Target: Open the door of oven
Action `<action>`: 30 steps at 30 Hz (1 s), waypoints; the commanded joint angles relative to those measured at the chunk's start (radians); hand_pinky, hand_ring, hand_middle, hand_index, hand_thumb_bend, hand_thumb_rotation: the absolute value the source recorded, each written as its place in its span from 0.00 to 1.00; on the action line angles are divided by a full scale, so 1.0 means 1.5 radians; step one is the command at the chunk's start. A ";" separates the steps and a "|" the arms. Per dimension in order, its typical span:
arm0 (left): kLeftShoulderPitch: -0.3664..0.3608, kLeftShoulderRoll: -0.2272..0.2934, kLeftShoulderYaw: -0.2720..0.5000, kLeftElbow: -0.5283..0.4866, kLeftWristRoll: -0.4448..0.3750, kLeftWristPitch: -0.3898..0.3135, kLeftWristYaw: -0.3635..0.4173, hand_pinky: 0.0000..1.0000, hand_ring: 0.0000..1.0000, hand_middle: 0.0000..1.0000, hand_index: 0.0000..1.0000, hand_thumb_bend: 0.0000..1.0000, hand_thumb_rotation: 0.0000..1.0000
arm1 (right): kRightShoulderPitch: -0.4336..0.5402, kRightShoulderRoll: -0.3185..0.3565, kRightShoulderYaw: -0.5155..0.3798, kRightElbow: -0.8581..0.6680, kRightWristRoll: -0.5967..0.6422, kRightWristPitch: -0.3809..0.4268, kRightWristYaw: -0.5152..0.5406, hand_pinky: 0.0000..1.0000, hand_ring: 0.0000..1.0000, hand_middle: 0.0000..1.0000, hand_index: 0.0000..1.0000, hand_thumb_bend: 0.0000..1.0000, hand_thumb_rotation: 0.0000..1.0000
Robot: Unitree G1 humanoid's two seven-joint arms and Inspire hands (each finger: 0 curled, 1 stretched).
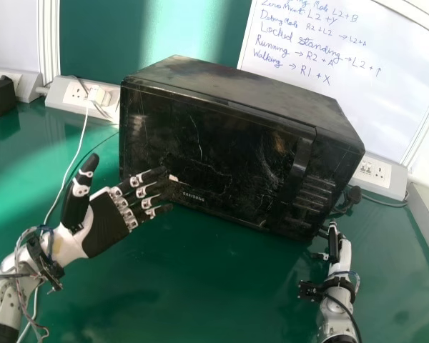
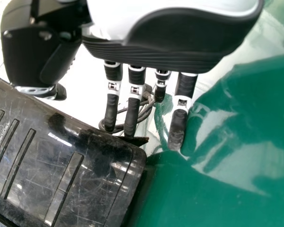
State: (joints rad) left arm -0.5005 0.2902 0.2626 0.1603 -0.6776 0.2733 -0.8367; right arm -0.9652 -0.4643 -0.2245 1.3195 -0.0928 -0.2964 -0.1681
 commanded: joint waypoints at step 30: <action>-0.089 -0.004 -0.051 0.057 0.095 -0.099 0.018 0.86 1.00 1.00 1.00 1.00 0.82 | 0.032 0.014 0.021 0.013 -0.012 0.005 -0.006 0.35 0.47 0.70 0.71 0.60 1.00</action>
State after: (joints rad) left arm -0.6164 0.2834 0.1965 0.2276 -0.5417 0.1341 -0.7985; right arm -0.9595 -0.4615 -0.1958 1.3195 -0.1099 -0.3083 -0.1870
